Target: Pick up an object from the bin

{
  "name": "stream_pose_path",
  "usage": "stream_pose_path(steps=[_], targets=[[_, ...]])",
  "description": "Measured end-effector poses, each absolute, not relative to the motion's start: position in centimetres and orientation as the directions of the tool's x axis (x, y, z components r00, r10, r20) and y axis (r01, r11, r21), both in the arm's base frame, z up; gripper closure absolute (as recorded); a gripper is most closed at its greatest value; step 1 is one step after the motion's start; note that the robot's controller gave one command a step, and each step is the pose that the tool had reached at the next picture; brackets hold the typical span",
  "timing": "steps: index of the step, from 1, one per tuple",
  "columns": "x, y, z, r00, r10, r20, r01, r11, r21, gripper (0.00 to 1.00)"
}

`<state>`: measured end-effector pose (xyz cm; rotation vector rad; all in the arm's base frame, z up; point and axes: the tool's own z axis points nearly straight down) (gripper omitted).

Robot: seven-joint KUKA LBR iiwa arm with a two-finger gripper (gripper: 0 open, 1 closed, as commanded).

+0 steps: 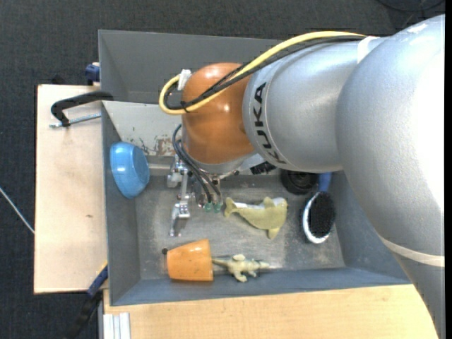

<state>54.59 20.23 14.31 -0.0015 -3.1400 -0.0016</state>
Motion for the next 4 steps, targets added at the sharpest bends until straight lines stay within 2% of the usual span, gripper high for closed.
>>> stream_pose_path(steps=[1, 2, 3, 4], targets=[[55.0, 22.7, 9.9, -0.974, -0.227, 0.002, -0.227, 0.974, 0.001, 0.0], [49.3, 15.0, 17.0, -0.835, -0.551, -0.002, -0.551, 0.835, -0.002, 0.0], [49.3, 12.7, 8.5, -0.849, -0.528, 0.007, -0.528, 0.849, 0.002, 0.0], [49.5, 12.8, 9.0, -0.849, -0.529, -0.001, -0.529, 0.849, 0.001, 1.0]])
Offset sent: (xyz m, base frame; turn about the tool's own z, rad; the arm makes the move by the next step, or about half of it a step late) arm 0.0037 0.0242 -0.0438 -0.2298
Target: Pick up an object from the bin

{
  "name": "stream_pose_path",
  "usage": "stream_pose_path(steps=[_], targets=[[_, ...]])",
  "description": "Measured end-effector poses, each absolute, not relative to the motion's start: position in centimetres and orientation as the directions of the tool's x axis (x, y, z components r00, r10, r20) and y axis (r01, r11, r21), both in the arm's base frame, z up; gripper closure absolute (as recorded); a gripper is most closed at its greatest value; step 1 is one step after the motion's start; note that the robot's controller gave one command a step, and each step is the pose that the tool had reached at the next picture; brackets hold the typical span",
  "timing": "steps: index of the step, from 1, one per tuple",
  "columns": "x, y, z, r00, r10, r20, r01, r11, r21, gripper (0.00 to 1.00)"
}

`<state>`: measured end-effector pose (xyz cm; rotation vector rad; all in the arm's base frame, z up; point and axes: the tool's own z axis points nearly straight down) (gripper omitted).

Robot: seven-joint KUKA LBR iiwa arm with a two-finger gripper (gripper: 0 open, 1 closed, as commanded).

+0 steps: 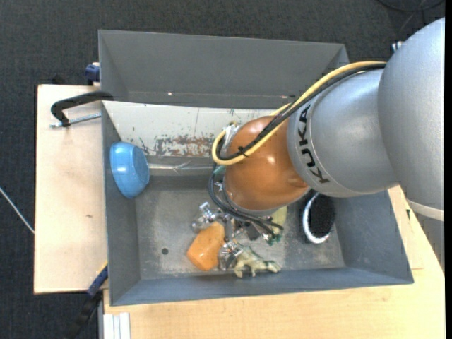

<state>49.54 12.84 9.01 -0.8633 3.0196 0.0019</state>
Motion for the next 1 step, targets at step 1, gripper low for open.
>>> stream_pose_path(steps=[1], targets=[[51.42, 13.81, 26.92, -0.824, -0.567, -0.015, -0.567, 0.824, -0.004, 1.0]])
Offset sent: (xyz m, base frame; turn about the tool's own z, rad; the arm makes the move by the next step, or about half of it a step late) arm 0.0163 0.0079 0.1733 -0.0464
